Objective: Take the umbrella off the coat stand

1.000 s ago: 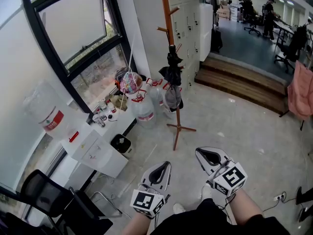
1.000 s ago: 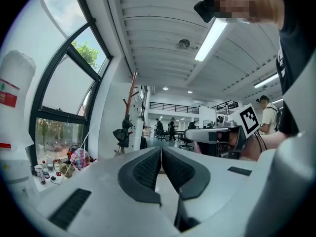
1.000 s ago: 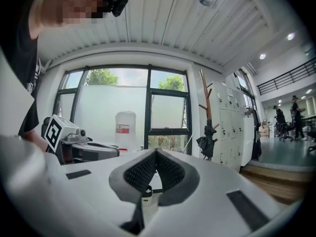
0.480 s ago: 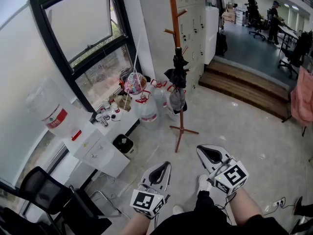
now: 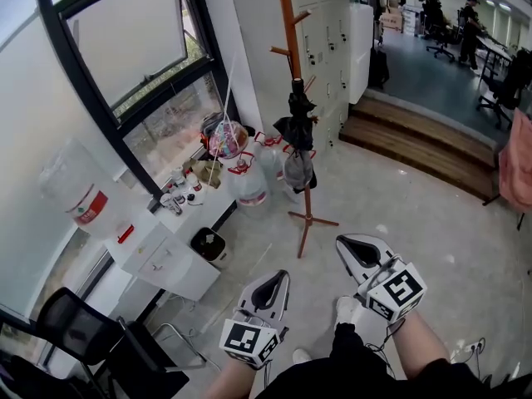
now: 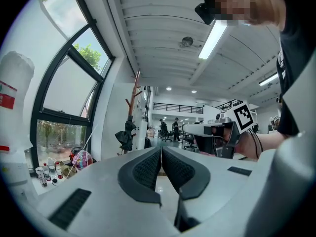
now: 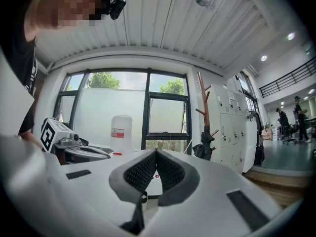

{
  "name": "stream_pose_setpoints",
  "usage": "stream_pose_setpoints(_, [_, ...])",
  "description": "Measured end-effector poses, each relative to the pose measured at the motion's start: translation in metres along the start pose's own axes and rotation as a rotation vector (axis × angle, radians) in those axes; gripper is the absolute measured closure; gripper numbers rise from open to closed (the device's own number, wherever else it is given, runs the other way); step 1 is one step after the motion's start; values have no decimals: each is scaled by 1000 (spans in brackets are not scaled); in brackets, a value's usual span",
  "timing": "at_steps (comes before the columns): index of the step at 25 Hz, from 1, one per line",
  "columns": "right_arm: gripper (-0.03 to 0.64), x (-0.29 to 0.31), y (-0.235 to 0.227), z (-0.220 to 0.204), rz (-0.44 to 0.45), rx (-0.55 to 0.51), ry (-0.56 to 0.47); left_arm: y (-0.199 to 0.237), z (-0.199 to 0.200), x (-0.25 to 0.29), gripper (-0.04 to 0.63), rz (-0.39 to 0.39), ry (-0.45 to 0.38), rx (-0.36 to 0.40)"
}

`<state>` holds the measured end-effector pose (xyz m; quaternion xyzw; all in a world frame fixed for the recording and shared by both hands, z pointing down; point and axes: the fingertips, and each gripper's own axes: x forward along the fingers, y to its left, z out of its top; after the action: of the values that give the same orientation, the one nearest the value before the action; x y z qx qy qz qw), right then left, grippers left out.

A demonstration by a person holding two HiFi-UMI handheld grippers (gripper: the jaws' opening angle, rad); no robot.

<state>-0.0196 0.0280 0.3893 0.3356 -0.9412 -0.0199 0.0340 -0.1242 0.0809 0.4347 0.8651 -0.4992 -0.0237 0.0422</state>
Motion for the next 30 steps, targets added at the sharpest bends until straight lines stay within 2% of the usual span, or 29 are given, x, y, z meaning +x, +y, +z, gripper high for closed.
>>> stream_pose_setpoints(17, [563,29,-95,-9,9,25,-1,16,-6,93,577,26,27,-15])
stream_pose_setpoints(30, [563,61,-172,-11,24,38,-25,39,5,175,577,58,11,-11])
